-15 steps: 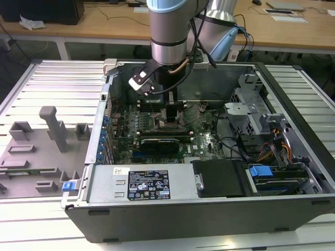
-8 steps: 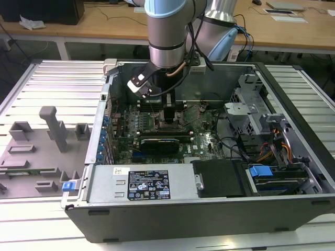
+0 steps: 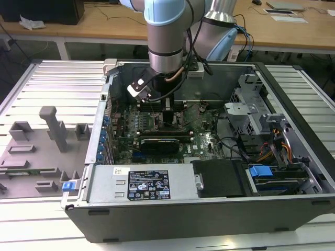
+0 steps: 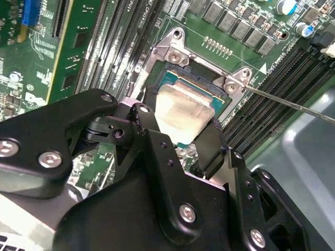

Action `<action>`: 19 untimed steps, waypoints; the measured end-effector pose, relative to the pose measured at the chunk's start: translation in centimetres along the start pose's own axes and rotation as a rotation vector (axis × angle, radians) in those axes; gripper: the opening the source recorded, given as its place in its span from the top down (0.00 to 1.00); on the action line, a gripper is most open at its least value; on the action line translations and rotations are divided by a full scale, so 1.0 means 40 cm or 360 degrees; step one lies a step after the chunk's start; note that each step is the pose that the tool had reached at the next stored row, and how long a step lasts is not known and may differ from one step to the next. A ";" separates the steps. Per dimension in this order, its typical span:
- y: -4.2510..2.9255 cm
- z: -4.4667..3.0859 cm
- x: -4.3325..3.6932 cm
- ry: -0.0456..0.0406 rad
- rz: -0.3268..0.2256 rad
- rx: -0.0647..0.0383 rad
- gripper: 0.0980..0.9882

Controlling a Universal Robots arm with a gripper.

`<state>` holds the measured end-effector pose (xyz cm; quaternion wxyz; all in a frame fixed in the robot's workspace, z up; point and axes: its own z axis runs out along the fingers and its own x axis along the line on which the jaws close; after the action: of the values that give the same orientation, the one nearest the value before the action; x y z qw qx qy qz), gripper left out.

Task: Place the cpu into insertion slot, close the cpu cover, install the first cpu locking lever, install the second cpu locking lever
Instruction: 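Place the cpu into insertion slot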

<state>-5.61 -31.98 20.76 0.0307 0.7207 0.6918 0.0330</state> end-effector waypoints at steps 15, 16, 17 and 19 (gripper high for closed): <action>0.004 0.017 0.007 0.0000 0.0001 0.0000 0.50; 0.004 0.017 0.008 0.0000 0.0002 0.0000 0.50; 0.004 0.017 0.009 0.0000 0.0002 0.0000 0.50; 0.004 0.017 0.010 0.0000 0.0002 0.0000 0.50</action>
<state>-5.39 -31.59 20.09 0.0307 0.7211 0.6914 0.0329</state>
